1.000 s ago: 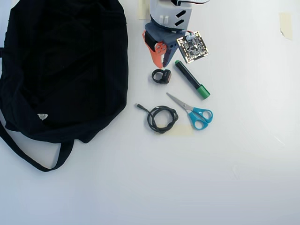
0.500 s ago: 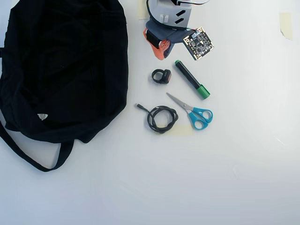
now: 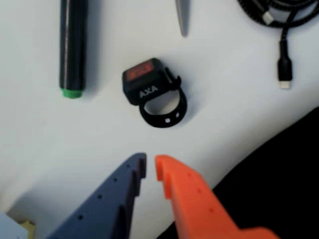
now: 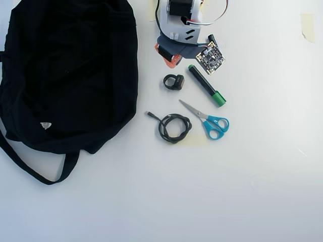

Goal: Put the bike light into the black bag

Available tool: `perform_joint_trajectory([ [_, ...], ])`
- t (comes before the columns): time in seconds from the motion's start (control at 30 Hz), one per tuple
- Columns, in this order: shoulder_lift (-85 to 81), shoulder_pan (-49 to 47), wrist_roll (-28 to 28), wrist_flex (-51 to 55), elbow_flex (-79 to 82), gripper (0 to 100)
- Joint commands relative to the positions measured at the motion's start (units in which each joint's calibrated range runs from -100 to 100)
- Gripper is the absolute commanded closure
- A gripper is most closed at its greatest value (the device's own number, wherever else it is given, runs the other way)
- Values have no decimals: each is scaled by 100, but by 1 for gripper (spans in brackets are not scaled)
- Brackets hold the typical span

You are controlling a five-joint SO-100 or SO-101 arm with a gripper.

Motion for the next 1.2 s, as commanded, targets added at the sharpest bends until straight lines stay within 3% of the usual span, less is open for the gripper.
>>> perform_joint_trajectory([
  [0.0, -20, 15, -21, -281, -10, 98],
  [0.3, 5, 8, 27, -617, 322, 97],
  [0.6, 760, 15, 32, -694, 116, 82],
  [1.17, 1216, 255, 189, -1263, 116, 81],
])
